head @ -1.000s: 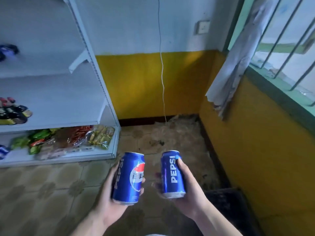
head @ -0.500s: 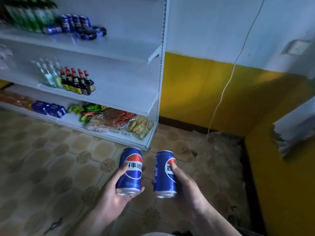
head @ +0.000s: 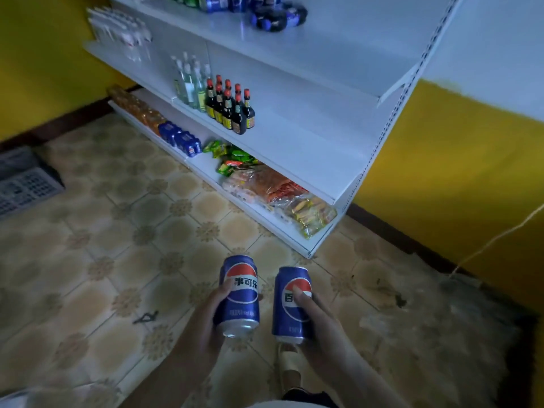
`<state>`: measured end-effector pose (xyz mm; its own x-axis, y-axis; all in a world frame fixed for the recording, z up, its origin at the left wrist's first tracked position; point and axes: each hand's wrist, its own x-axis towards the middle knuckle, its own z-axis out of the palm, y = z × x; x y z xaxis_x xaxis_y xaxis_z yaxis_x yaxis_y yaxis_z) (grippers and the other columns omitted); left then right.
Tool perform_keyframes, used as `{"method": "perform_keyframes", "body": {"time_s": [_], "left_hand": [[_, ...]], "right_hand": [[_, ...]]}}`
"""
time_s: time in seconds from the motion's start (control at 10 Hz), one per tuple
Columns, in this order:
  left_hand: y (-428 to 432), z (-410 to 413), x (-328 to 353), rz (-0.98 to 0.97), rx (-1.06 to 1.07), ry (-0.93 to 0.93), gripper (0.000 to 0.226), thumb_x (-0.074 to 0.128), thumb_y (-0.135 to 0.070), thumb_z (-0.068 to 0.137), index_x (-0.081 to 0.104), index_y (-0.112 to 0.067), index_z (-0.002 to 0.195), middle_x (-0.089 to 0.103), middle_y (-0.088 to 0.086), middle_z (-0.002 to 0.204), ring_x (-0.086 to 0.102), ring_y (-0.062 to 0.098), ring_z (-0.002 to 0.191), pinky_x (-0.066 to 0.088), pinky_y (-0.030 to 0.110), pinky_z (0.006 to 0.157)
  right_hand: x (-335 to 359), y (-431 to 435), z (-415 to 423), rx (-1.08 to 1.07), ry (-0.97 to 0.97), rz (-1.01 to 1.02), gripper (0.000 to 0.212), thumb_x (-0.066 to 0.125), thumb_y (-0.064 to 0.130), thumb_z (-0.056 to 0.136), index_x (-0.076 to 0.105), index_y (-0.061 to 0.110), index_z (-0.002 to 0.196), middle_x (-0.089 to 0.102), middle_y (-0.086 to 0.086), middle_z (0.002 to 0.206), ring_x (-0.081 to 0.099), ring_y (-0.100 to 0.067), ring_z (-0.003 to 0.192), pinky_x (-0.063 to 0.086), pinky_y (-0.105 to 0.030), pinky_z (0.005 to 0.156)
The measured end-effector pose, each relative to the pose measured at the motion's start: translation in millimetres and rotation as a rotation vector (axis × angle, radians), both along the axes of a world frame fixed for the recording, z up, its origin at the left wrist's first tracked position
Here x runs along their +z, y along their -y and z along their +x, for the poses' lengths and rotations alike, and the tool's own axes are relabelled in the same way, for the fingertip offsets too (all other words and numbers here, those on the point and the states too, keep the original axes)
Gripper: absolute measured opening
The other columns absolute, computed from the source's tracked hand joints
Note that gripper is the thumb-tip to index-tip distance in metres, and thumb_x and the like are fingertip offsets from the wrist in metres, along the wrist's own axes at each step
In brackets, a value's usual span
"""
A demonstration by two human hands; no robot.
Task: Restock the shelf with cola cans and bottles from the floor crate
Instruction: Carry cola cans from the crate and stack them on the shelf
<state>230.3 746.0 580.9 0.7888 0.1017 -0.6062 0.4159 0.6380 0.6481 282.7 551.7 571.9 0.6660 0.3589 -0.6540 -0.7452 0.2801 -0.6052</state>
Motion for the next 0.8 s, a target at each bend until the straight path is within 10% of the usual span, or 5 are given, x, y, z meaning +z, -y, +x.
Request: {"method": "perform_keyframes", "body": {"time_s": [0.2, 0.3, 0.5, 0.8], "left_hand": [[-26, 63, -2, 0.194, 0.06, -0.054, 0.065, 0.077, -0.05, 0.08, 0.064, -0.008, 0.128, 0.069, 0.02, 0.127, 0.063, 0.039, 0.122, 0.043, 0.061, 0.11], [-37, 92, 0, 0.24, 0.094, 0.0, 0.067, 0.076, -0.047, 0.076, 0.064, -0.006, 0.126, 0.068, 0.022, 0.127, 0.062, 0.042, 0.122, 0.043, 0.063, 0.109], [-68, 125, 15, 0.289, 0.208, 0.066, 0.056, 0.075, -0.037, 0.08, 0.066, -0.007, 0.126, 0.072, 0.017, 0.121, 0.068, 0.038, 0.113, 0.057, 0.05, 0.091], [-201, 148, 15, 0.428, 0.261, 0.105, 0.067, 0.08, -0.046, 0.067, 0.066, -0.017, 0.125, 0.074, 0.005, 0.12, 0.072, 0.027, 0.108, 0.061, 0.038, 0.085]], "right_hand": [[-4, -29, 82, 0.1, -0.032, 0.021, 0.059, 0.082, 0.035, 0.081, 0.06, 0.014, 0.132, 0.073, -0.016, 0.12, 0.072, -0.035, 0.106, 0.059, -0.043, 0.08], [1, -43, 118, 0.175, -0.074, 0.06, 0.056, 0.074, 0.034, 0.087, 0.06, 0.005, 0.132, 0.073, -0.02, 0.116, 0.074, -0.032, 0.093, 0.059, -0.039, 0.071], [26, -93, 177, 0.323, 0.046, 0.06, 0.049, 0.069, 0.028, 0.084, 0.062, 0.013, 0.13, 0.074, -0.015, 0.12, 0.07, -0.038, 0.111, 0.05, -0.058, 0.103], [22, -233, 230, 0.448, 0.155, 0.0, 0.045, 0.073, 0.013, 0.084, 0.061, 0.01, 0.128, 0.073, -0.019, 0.116, 0.073, -0.038, 0.104, 0.061, -0.046, 0.078]]}}
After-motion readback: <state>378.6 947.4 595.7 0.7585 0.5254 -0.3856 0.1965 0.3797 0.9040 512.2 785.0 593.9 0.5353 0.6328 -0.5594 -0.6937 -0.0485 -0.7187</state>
